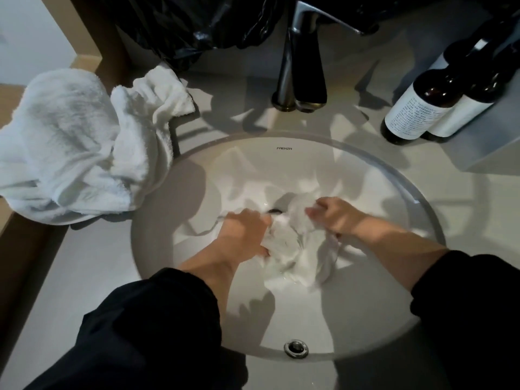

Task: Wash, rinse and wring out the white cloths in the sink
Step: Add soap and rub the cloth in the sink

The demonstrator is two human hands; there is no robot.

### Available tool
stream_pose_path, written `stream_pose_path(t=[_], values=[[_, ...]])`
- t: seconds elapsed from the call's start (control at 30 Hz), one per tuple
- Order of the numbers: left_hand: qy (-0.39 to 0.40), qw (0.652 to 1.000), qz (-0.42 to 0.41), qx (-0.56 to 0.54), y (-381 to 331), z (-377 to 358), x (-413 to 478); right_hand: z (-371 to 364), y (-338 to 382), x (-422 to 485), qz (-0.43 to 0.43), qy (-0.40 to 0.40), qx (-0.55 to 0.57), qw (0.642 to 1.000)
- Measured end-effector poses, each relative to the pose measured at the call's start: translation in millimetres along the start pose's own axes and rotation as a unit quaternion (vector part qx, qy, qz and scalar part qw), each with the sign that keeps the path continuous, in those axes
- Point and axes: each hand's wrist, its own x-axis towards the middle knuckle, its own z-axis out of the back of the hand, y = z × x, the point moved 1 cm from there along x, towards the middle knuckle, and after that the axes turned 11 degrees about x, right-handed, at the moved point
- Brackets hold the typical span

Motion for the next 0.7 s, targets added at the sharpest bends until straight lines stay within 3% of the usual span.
stream_pose_path(t=[0.07, 0.13, 0.2, 0.27, 0.37, 0.47, 0.53, 0.6, 0.7], values=[[0.025, 0.996, 0.046, -0.076, 2.8, -0.2, -0.1, 15.3, 1.2, -0.7, -0.040, -0.041, 0.156, 0.986], [0.030, 0.987, 0.098, -0.121, 8.6, -0.2, 1.0, 14.5, 13.4, -11.5, 0.016, -0.058, 0.138, 0.989], [0.018, 0.976, 0.148, -0.160, 16.6, -0.3, 2.6, -6.3, 20.7, -22.1, 0.137, -0.003, 0.022, 0.990], [0.018, 0.971, 0.148, -0.189, 23.9, -0.1, 2.1, -37.1, 21.5, -32.7, 0.180, 0.047, -0.169, 0.968], [0.035, 0.974, 0.106, -0.196, 29.0, 2.8, -2.1, -67.4, 12.0, -18.2, 0.248, -0.026, -0.382, 0.890], [0.047, 0.980, 0.086, -0.175, 28.8, 3.3, -1.2, -71.0, 15.3, 11.8, 0.270, -0.040, -0.426, 0.862], [0.064, 0.983, 0.076, -0.157, 29.2, 5.3, -2.1, -69.7, 14.9, 28.0, 0.248, -0.030, -0.427, 0.869], [0.081, 0.981, 0.072, -0.161, 29.1, 5.0, -4.3, -65.1, 14.8, 36.1, 0.272, -0.075, -0.384, 0.879], [0.075, 0.970, 0.102, -0.208, 27.7, 6.4, -6.8, -40.7, 18.7, 44.1, 0.220, -0.137, -0.279, 0.925]])
